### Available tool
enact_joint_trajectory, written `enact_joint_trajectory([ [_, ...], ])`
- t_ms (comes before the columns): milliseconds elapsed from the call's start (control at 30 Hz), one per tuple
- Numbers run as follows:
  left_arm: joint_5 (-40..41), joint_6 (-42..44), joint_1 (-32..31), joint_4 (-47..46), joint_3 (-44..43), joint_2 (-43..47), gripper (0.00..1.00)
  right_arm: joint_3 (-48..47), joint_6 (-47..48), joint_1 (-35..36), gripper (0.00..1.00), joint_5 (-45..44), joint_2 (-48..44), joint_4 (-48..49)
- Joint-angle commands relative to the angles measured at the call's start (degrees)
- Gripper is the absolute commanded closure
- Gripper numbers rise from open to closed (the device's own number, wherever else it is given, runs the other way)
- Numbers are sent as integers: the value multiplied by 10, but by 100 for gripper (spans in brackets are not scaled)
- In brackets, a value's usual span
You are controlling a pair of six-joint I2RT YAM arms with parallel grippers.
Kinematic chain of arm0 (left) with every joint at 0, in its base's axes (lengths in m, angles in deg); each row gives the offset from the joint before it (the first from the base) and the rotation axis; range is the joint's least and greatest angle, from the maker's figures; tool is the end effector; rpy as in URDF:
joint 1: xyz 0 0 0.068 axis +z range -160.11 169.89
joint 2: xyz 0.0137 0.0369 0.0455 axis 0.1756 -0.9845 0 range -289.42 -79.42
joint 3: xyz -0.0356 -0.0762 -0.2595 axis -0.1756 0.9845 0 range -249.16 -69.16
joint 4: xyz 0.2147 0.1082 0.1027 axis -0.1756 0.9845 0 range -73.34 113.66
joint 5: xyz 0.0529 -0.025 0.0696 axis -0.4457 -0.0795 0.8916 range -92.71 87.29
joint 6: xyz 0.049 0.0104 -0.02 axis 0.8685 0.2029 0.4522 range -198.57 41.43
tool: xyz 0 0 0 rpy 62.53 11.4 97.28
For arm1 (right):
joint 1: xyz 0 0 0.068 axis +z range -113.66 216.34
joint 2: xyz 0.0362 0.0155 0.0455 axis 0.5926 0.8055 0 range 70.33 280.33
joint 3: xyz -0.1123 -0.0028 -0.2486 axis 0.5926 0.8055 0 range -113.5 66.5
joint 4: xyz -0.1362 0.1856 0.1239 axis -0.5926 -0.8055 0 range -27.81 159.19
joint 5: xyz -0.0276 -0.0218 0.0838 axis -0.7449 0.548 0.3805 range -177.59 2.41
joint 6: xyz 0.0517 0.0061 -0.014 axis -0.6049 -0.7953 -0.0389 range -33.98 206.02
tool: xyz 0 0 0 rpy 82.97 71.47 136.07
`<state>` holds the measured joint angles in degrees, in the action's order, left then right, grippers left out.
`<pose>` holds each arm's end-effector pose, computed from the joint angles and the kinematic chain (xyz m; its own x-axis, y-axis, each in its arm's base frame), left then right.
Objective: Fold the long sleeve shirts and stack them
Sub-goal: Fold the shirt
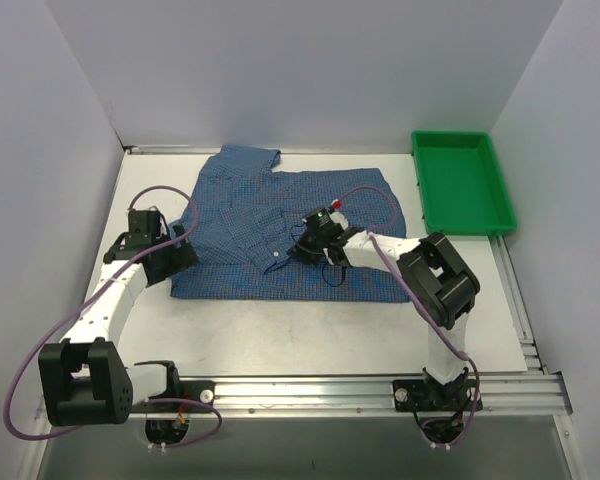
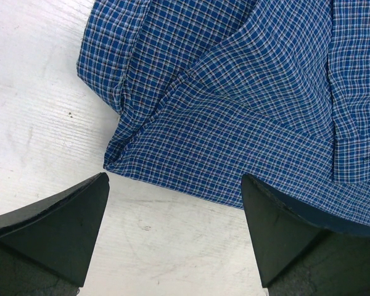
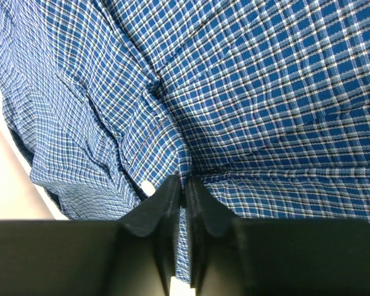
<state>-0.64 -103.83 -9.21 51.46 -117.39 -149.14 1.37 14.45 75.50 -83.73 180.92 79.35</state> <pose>0.2391 0.0051 0.2360 -0.7370 -0.4381 -0.5147 -0.3873 0.8978 -0.2097 0.3216 0.2649 0.1648 -0.7798 0.5857 -0.2211 0.2125 0.5799 0.7865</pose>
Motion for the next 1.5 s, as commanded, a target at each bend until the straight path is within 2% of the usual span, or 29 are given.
enact_joint_trajectory([
  [0,-5,-1,3,-24,3,-1,3,-21,11,4,92,-19,-1,-2],
  [67,-5,-1,4,-23,3,-1,2,-27,20,3,100,-19,-12,-14],
  [200,-5,-1,3,-23,2,-1,3,-45,58,3,100,-11,-42,-51],
  [400,-3,-1,3,-20,3,-5,3,-91,141,-8,100,53,-98,-142],
  [567,-4,-1,3,-18,5,-7,3,-73,178,-45,100,133,-144,-185],
  [833,-7,-1,1,-11,5,-24,4,-46,239,-106,100,186,-231,-258],
  [1167,-3,-1,-3,-4,4,-42,14,-54,270,-138,100,225,-273,-299],
  [1467,4,-3,-3,4,2,-57,15,-27,279,-159,100,237,-298,-319],
])
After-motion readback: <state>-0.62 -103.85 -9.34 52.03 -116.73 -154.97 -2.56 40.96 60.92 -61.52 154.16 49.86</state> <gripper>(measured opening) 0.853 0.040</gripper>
